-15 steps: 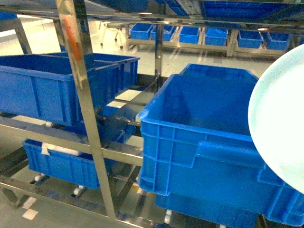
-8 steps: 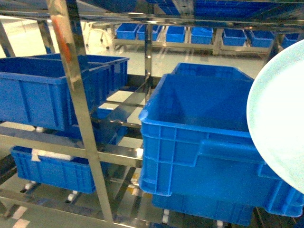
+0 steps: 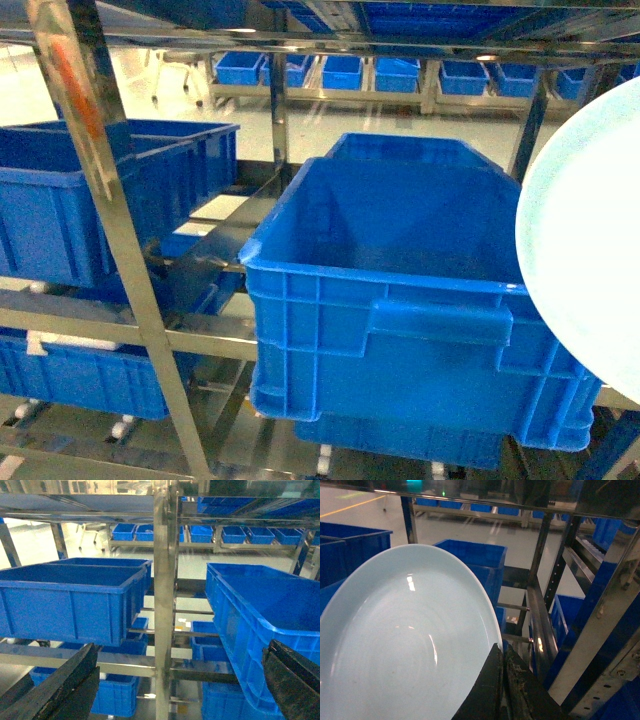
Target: Place blue tray on left shelf second layer neatly
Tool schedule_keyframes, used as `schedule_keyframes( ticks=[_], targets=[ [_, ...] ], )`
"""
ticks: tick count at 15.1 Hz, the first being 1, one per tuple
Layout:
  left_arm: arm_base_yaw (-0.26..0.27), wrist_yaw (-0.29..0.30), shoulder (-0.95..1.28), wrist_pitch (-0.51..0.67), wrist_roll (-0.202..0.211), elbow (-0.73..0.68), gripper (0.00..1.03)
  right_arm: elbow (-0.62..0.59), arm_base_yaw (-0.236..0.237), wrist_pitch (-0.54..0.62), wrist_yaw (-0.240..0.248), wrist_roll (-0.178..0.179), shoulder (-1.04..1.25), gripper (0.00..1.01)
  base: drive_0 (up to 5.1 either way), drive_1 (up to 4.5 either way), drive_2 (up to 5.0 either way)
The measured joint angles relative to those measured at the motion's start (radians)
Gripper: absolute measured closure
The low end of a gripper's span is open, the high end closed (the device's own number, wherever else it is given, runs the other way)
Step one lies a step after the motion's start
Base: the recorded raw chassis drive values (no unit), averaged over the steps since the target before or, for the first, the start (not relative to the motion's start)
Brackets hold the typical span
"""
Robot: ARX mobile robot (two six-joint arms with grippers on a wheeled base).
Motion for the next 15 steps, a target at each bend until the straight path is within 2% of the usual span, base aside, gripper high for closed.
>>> schedule_keyframes(
  ticks=[4, 7, 12, 15],
  targets=[
    [0.001, 0.003, 0.0, 0.001, 0.0, 0.0, 0.05, 0.0, -0.001, -0.003, 0.002, 0.0, 0.002, 0.99, 2.7, 2.0, -5.0],
    [0.0, 0.003, 0.0, 0.0, 0.0, 0.0, 0.05, 0.0, -0.001, -0.001, 0.001, 0.0, 0.006, 0.99, 0.5, 1.74, -0.7],
    [0.001, 0.003, 0.0, 0.001, 0.0, 0.0, 0.05, 0.0, 0.0, -0.001, 0.001, 0.0, 0.006, 0.99, 0.0, 0.0, 0.0],
    [0.001, 0.003, 0.0, 0.001, 0.0, 0.0, 0.05, 0.001, -0.014, -0.025, -0.025, 0.043, 0.018, 0.99, 0.0, 0.0, 0.0]
  ],
)
